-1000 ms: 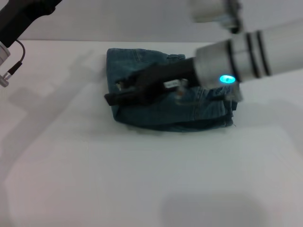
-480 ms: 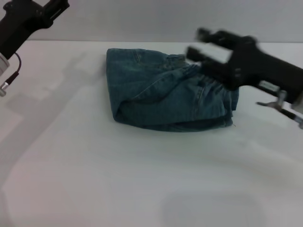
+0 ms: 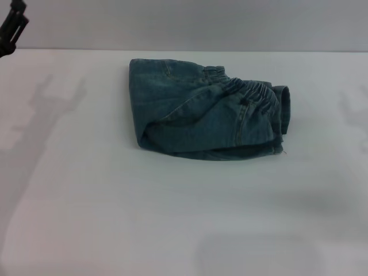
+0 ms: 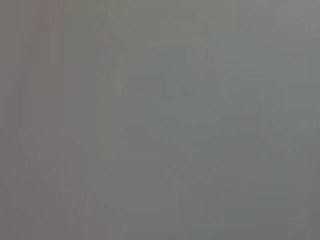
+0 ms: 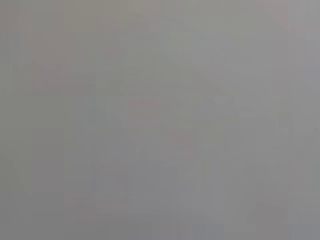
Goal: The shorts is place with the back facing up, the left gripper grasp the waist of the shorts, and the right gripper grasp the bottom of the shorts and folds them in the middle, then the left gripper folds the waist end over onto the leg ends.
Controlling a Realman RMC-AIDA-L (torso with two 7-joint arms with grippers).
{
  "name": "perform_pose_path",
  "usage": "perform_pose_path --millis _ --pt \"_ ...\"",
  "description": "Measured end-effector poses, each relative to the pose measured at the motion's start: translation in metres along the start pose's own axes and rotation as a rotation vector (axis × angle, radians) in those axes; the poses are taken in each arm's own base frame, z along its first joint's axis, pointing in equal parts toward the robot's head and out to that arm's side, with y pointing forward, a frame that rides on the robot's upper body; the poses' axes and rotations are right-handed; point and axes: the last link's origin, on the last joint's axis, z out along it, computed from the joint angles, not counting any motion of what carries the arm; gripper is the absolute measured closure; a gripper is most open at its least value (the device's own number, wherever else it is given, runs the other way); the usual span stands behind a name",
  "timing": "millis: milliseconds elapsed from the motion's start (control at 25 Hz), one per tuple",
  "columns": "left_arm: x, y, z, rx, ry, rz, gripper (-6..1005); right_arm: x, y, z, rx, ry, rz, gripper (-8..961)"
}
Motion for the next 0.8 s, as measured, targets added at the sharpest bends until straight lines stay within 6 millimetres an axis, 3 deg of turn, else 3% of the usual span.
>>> perform_pose_path --millis 280,480,800 --pt "-0.006 -0.007 -0.008 0.066 -0.010 0.001 152 -0.001 -0.036 -0.014 0.272 -0.035 -0.037 419" --pt "-0.006 -0.007 -0.004 0.068 -0.013 0.000 152 0.002 -0.041 -0.027 0.307 -0.017 -0.041 420" --pt "-0.008 -0.005 -0.001 0.071 -0.021 -0.009 152 0.003 -0.042 -0.028 0.313 -0.011 -0.043 420"
